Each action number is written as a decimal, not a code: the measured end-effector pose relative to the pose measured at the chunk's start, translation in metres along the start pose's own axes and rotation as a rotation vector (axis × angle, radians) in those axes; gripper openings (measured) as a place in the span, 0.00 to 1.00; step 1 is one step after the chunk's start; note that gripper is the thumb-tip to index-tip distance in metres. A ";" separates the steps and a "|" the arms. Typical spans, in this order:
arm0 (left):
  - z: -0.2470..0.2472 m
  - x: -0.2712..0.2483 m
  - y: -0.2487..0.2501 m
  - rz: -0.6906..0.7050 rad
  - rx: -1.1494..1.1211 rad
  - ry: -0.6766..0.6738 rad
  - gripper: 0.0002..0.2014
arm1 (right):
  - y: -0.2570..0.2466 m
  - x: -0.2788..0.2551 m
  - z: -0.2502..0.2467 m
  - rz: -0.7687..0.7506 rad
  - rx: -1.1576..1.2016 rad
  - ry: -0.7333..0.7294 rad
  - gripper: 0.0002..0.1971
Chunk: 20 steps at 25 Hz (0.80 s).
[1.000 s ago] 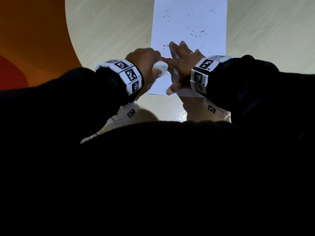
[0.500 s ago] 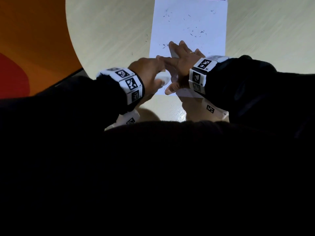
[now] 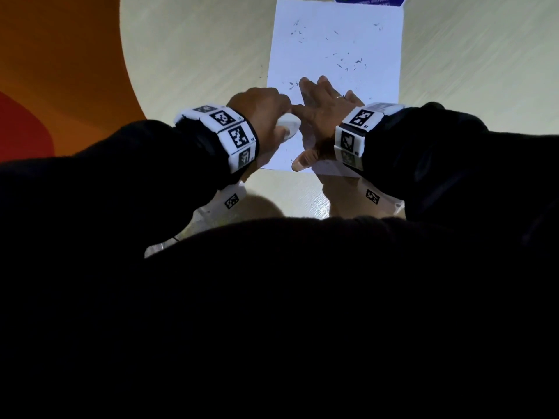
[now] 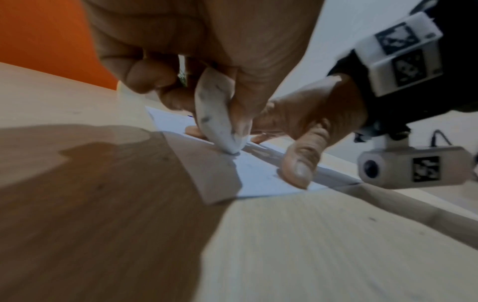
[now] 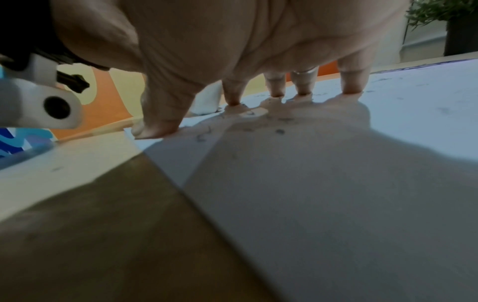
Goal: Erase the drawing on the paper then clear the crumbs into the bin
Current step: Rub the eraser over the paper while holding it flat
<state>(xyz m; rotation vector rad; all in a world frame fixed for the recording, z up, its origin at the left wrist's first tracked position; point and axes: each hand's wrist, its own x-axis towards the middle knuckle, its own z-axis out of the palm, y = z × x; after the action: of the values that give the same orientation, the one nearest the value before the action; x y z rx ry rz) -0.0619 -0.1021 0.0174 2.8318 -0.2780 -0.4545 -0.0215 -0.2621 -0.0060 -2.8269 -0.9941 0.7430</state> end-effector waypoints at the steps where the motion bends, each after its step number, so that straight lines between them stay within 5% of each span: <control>1: 0.001 -0.001 0.001 0.007 0.002 -0.026 0.10 | 0.001 0.000 0.002 -0.006 -0.007 -0.001 0.53; 4: 0.002 -0.004 0.007 0.056 -0.014 -0.115 0.12 | 0.001 0.001 0.003 -0.002 -0.051 0.011 0.54; 9: 0.001 -0.004 0.005 0.017 0.002 -0.035 0.09 | -0.001 0.001 0.000 0.028 0.000 -0.006 0.47; 16: -0.002 -0.005 -0.002 -0.049 -0.040 0.008 0.05 | -0.002 -0.001 -0.003 0.017 -0.006 -0.045 0.54; 20: 0.009 -0.017 0.000 -0.005 -0.044 -0.098 0.06 | 0.001 0.000 0.001 0.019 -0.007 -0.020 0.56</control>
<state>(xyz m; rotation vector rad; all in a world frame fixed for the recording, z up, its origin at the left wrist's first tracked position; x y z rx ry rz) -0.0810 -0.1000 0.0144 2.7729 -0.2770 -0.5937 -0.0209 -0.2630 -0.0073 -2.8439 -0.9757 0.7733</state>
